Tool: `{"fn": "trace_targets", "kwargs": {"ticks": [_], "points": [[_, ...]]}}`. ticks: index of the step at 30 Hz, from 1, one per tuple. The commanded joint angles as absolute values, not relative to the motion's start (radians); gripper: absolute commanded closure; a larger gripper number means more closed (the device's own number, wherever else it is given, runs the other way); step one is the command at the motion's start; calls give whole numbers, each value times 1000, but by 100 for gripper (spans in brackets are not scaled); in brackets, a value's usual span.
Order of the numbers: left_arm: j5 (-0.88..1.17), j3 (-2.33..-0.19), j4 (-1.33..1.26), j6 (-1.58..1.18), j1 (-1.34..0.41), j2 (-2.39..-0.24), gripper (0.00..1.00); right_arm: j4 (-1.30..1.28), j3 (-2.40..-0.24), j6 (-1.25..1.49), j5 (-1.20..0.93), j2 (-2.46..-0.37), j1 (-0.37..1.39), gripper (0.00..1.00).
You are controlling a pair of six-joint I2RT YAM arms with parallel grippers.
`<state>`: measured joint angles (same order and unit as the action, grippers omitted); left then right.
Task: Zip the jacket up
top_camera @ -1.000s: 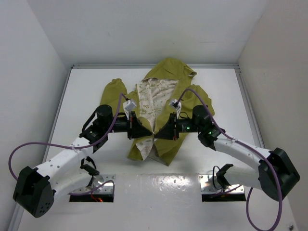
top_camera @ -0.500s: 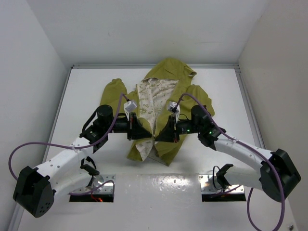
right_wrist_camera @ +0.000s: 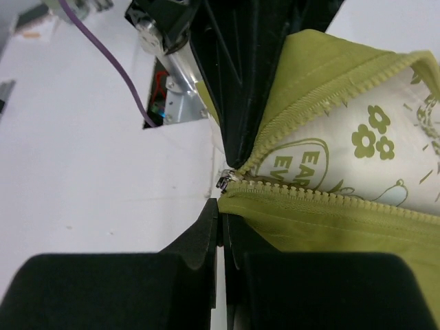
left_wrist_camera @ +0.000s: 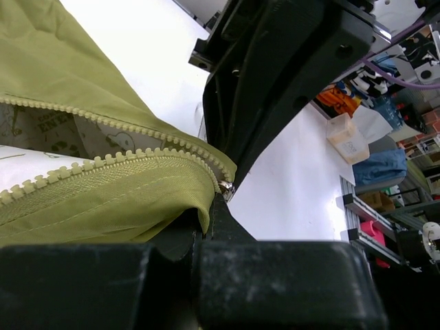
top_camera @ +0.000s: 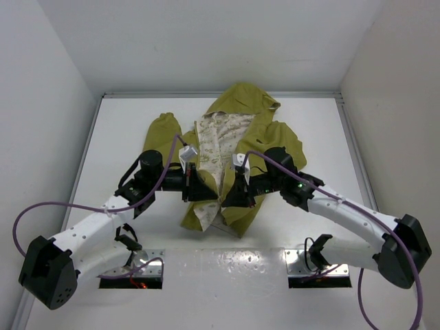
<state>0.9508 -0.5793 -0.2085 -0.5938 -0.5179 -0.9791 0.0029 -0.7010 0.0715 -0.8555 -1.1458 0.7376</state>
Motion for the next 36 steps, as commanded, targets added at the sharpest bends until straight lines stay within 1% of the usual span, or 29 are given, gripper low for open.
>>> {"fn": "trace_targets", "kwargs": {"ticks": [1,12,15,16,17,18,19,20,21,22,23,24,25,27,28,31,32,34,36], "points": [[887,-634,-293,-597,-502,-965,100,-201,-713,-67,-917,-1126,776,100],[758,-655,-187,-508,-483,-934,100,-230,-692,-48,-931,-1103,778,100],[649,-681,-131,-460,-483,-914,100,-203,-680,-8,-940,-1101,775,100],[579,-695,-97,-451,-483,-905,98,-195,-672,26,-946,-1097,773,100],[551,-695,-83,-437,-483,-905,94,-183,-667,46,-950,-1098,776,100],[531,-722,-65,-420,-483,-896,74,-173,-666,58,-957,-1100,767,100],[503,-732,-33,-384,-483,-896,65,-157,-660,95,-956,-1098,775,100],[485,-744,-11,-370,-483,-896,59,-149,-655,112,-956,-1101,773,100],[459,-765,9,-358,-483,-896,49,-115,-649,150,-957,-1101,767,100],[415,-776,47,-338,-483,-885,47,-100,-647,196,-956,-1104,765,100],[414,-785,60,-324,-483,-885,47,-80,-641,224,-959,-1112,759,100],[414,-785,70,-308,-483,-885,47,-8,-624,251,-963,-1121,752,100],[414,-798,81,-286,-483,-874,47,-8,-623,328,-962,-1129,750,100],[477,-814,125,-262,-492,-874,52,57,-620,392,-956,-1147,733,100],[501,-824,142,-262,-509,-874,61,86,-621,443,-954,-1158,724,100],[583,-836,225,-252,-522,-874,70,178,-626,543,-966,-1192,704,100],[597,-836,247,-252,-535,-874,72,223,-627,613,-974,-1198,690,100],[621,-836,316,-252,-549,-888,75,271,-624,667,-1005,-1222,670,100],[655,-845,377,-261,-577,-925,75,363,-624,762,-1020,-1241,654,100]]}}
